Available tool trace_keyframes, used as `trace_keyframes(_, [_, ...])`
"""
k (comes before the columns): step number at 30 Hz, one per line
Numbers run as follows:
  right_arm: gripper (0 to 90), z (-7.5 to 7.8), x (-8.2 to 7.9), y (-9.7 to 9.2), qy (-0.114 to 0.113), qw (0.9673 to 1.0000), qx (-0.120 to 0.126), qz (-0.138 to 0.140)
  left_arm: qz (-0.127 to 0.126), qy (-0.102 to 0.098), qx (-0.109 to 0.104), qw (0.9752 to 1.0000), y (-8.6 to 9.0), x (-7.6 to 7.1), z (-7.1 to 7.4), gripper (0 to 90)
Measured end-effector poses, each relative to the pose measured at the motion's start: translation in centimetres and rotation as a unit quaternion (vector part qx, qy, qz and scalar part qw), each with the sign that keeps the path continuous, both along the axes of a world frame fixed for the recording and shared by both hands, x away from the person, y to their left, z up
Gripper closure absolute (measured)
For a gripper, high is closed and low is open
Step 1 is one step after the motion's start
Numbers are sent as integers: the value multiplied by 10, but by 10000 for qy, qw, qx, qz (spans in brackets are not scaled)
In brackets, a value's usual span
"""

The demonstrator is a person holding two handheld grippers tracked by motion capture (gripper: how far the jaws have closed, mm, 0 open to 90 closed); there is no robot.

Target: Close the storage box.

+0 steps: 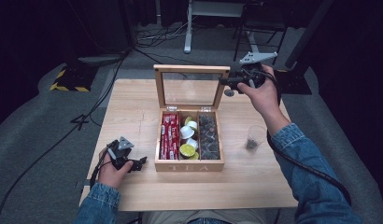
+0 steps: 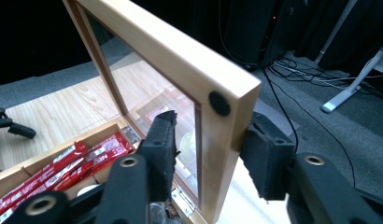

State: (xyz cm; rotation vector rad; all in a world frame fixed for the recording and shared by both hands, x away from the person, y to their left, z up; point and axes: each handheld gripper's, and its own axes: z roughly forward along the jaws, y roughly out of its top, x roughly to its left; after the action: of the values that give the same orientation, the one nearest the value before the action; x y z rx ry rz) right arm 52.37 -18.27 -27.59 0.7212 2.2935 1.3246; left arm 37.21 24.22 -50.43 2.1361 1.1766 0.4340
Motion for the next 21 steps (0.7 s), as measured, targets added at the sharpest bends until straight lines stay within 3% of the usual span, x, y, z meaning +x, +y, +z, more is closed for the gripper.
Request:
trace_keyframes(4, [558,0,-4,-2,64,9999,-54,81,3,-1,-3,10000,0,0,0,92])
trace_keyframes(10, [551,-3,-14,-3,-20,9998,-96,162,-5,-4,-4,10000,0,0,0,92])
trace_keyframes(21, [532,-12,-41,-4,-32,9989,-262,375,-2,-3,-1,10000,0,0,0,92])
